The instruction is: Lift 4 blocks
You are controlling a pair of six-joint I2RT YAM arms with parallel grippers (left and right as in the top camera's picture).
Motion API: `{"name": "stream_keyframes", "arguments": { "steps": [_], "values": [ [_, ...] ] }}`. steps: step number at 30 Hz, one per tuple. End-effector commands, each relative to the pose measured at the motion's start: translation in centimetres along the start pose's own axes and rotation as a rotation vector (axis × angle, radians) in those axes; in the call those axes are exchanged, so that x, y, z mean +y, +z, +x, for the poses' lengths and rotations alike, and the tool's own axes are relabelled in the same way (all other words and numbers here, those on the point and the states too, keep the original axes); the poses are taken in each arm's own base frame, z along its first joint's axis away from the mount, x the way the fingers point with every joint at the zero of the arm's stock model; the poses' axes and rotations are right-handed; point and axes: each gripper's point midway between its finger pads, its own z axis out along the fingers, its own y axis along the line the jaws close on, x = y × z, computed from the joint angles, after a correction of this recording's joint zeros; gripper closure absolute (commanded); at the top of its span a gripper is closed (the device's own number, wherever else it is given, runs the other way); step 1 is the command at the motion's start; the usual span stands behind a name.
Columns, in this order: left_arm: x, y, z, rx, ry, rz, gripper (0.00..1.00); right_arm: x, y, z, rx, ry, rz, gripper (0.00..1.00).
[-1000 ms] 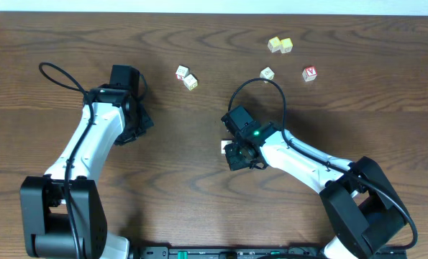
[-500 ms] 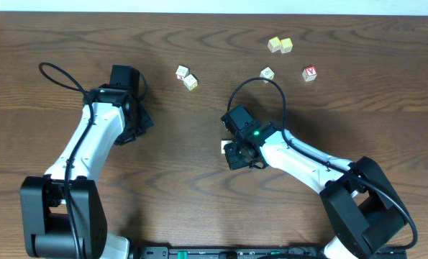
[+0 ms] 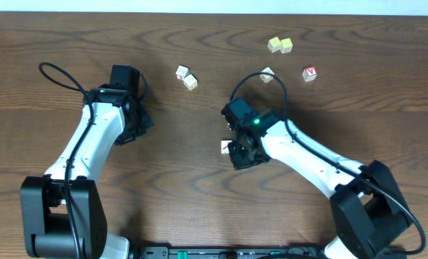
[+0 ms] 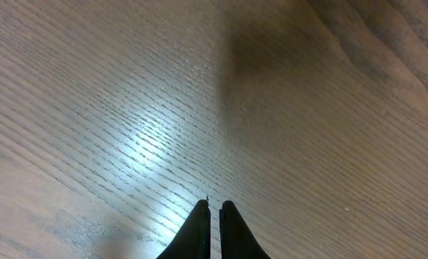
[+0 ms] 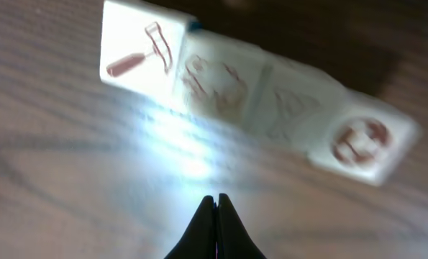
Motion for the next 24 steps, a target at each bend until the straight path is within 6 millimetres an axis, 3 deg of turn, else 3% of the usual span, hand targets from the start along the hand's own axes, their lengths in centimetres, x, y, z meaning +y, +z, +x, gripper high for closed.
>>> {"name": "stream_keyframes", "arguments": {
  "steps": [1, 5, 8, 15, 24],
  "values": [
    [0.2, 0.0, 0.1, 0.001, -0.009, -0.007, 0.92, -1.9, -1.2, 0.2, 0.016, 0.062, 0.027, 0.99],
    [0.2, 0.0, 0.1, 0.001, -0.009, -0.007, 0.92, -4.7, -0.2, 1.9, 0.07, 0.171, 0.098, 0.99],
    [0.2, 0.0, 0.1, 0.001, -0.009, -0.007, 0.92, -5.5, 0.8, 2.2, 0.072, 0.218, 0.098, 0.99],
    [0.2, 0.0, 0.1, 0.001, -0.009, -0.007, 0.92, -5.4, 2.5, 1.9, 0.035, 0.225, 0.061, 0.99],
    [0.2, 0.0, 0.1, 0.001, -0.009, -0.007, 0.92, -5.7, 2.5, 0.1, -0.044, 0.222, 0.08, 0.99]
  ]
}}
